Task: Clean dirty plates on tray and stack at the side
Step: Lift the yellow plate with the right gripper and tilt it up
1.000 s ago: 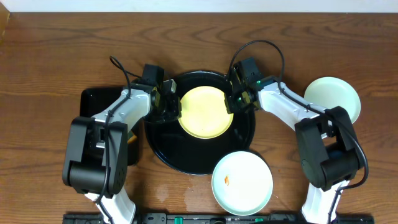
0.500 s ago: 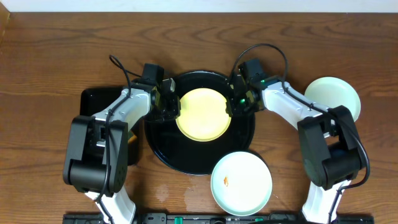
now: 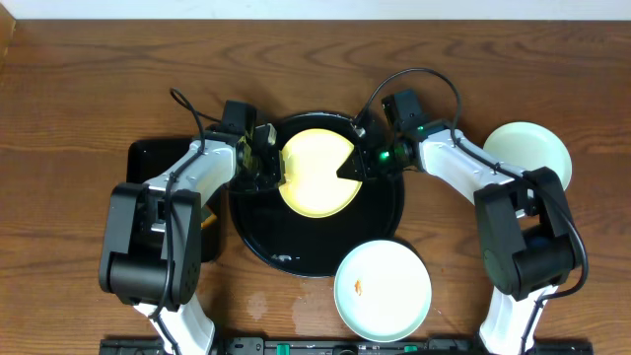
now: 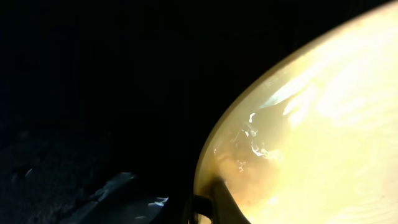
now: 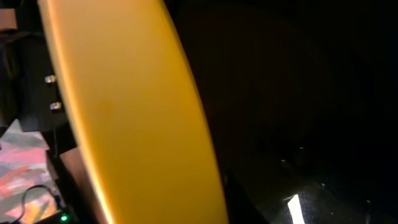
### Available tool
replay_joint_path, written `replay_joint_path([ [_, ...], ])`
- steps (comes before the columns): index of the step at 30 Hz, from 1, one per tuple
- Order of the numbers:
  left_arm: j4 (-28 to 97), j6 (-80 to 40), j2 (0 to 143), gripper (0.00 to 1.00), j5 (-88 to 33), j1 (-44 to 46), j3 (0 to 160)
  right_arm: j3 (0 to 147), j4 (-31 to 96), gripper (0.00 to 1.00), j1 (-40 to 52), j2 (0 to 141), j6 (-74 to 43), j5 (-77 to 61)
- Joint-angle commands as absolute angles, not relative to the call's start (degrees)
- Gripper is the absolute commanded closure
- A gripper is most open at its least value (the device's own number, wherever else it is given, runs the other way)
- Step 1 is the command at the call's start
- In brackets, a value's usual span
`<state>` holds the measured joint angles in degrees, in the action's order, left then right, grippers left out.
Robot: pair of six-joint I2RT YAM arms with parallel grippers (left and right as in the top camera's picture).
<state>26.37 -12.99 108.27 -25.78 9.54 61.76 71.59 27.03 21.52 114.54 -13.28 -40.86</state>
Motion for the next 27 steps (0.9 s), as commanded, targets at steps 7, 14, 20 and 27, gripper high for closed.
replay_joint_path([
  [7,31.09,-12.27,107.77,0.69,-26.13,7.77,65.23,71.61,25.3,0.99,22.65,112.07,-11.11,-38.79],
  [14,40.8,-12.21,94.94,0.43,-26.35,3.38,66.52,71.61,27.22,0.99,23.53,103.33,-7.25,-22.76],
  [20,45.6,-11.99,85.23,0.41,-26.3,-0.21,66.52,71.61,29.52,0.99,27.16,97.01,-3.9,-11.11],
  [27,49.52,-12.01,76.23,0.41,-22.63,-5.67,66.52,71.61,32.71,0.99,33.04,92.33,-1.54,2.5],
])
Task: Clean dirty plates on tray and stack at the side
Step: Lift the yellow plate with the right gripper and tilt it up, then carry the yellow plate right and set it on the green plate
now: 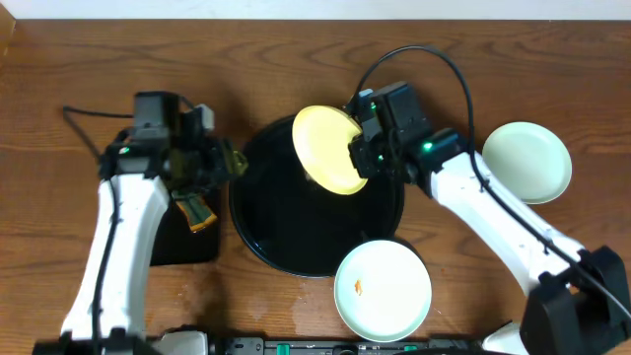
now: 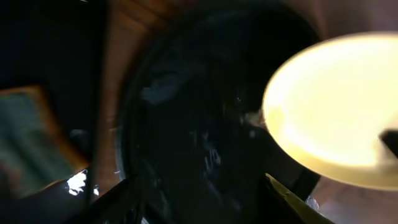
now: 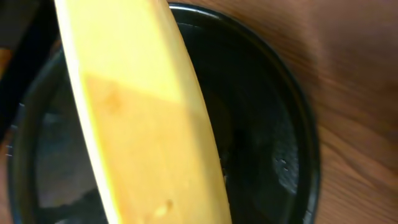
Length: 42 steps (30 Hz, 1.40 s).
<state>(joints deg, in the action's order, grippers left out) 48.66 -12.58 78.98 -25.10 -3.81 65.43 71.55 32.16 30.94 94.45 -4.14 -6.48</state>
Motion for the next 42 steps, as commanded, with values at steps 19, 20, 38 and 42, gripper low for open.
replay_joint_path([
  [19,53.32,-12.03,69.49,0.22,-20.03,-12.53,66.5,71.61,34.48,0.99,51.94,91.7,0.95,38.13],
  [20,53.32,-12.03,69.49,0.2,-20.03,-12.53,66.5,71.61,34.5,0.99,51.96,91.7,0.93,38.11],
  [38,53.34,-12.03,69.49,0.16,-20.03,-12.53,66.5,71.61,34.06,0.99,51.96,88.36,0.89,38.09],
  [42,53.34,-12.03,69.49,0.15,-20.05,-12.51,66.5,71.61,34.04,0.99,51.96,87.96,0.67,36.71],
])
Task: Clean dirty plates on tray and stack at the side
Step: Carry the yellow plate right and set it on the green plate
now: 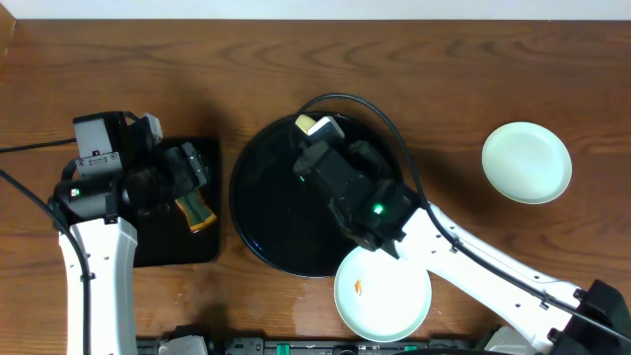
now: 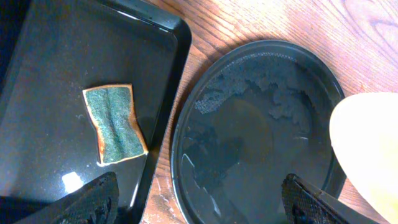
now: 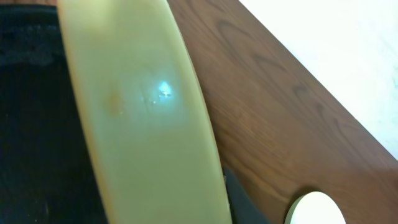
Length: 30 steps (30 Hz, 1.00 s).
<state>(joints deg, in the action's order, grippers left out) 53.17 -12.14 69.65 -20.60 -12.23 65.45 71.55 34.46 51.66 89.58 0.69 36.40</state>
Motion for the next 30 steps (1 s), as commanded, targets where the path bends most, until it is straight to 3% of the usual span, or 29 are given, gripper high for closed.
replay_joint_path([
  [1,53.34,-12.03,69.49,0.15,-20.05,-12.53,66.5,71.61,33.95,0.99,51.94,87.96,0.27,35.83],
  [14,53.34,-12.03,69.49,0.15,-20.03,-12.53,66.5,71.99,36.03,0.99,50.11,86.02,-8.08,31.57],
  [17,53.34,-12.03,69.49,0.15,-20.03,-12.53,66.5,71.99,36.32,0.99,48.99,86.59,-5.78,23.83],
  [20,53.34,-12.03,69.49,0.15,-20.03,-12.53,66.5,71.99,38.13,0.99,47.09,86.56,-13.26,26.96],
  [25,53.34,-12.03,69.49,0.14,-20.03,-12.53,66.5,71.99,38.46,0.99,35.62,86.46,-21.39,5.8],
  [30,53.34,-12.03,69.49,0.14,-20.05,-12.53,66.5,71.99,39.38,0.99,16.25,86.5,-24.05,-19.11],
])
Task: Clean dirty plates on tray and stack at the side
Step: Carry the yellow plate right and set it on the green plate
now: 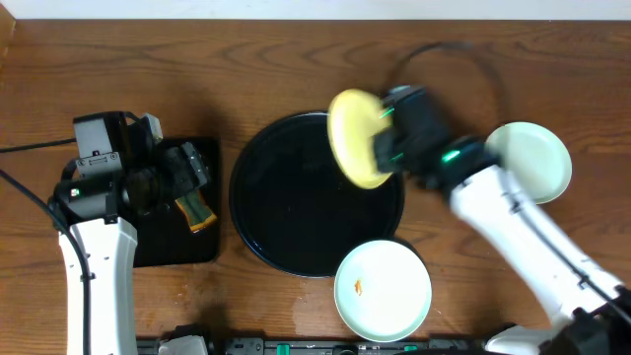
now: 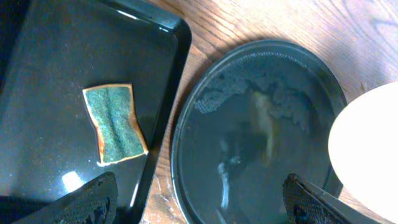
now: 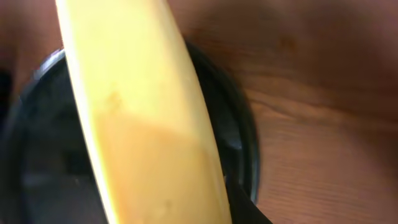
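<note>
The yellow plate hangs tilted on edge over the far right rim of the round black tray, with my right gripper shut on its rim. In the right wrist view the yellow plate fills the left half, with one dark finger behind it. A white plate with an orange speck lies at the tray's front right. A pale green plate lies on the table at the right. My left gripper stands open and holds nothing, above the gap between the two trays.
A green and orange sponge lies in the rectangular black tray at the left, under my left arm. The round tray is wet with smears. Brown wooden table all round.
My right arm has swung to the right, and the yellow plate has moved from the tray's far middle to over its far right rim. The left arm and sponge have not moved.
Both grippers were at the yellow plate over the round tray. Then my left arm was back at the rectangular tray with the sponge below it, while the right held the plate tilted. Later the left gripper stood open above the sponge; the plate has gone rightward since.
</note>
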### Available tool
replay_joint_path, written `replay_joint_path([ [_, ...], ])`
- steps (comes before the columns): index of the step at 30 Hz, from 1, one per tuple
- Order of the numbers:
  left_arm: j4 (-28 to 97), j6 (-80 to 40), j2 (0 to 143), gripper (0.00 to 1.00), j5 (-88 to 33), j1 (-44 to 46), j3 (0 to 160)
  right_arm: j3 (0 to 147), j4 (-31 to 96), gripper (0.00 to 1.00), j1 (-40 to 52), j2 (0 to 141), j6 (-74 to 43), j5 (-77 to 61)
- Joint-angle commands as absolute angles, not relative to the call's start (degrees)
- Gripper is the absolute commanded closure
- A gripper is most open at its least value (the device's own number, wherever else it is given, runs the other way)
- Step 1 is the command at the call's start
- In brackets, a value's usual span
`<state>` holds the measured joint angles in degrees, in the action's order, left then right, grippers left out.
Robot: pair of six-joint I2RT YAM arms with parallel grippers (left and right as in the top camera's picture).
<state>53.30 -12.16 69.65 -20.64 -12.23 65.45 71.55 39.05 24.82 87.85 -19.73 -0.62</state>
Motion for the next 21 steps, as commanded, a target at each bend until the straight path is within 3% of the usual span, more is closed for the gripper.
replay_joint_path([
  [1,53.34,-12.03,69.49,0.14,-20.05,-12.53,66.5,71.99,39.51,0.99,12.03,86.59,-24.03,-22.41],
  [7,53.34,-12.03,69.49,0.14,-20.03,-12.53,66.5,71.85,41.6,0.99,-10.24,87.66,-23.92,-29.71],
  [12,53.34,-12.03,69.49,0.14,-20.03,-12.53,66.5,70.98,44.8,0.99,-24.75,89.8,-23.33,-26.98],
  [17,53.34,-12.03,69.49,0.14,-20.03,-12.53,66.5,69.82,47.24,0.99,-35.92,94.8,-23.53,-26.5],
  [21,53.34,-12.03,69.49,0.14,-20.03,-12.53,66.5,68.75,48.23,0.99,-39.24,98.72,-22.65,-29.54],
])
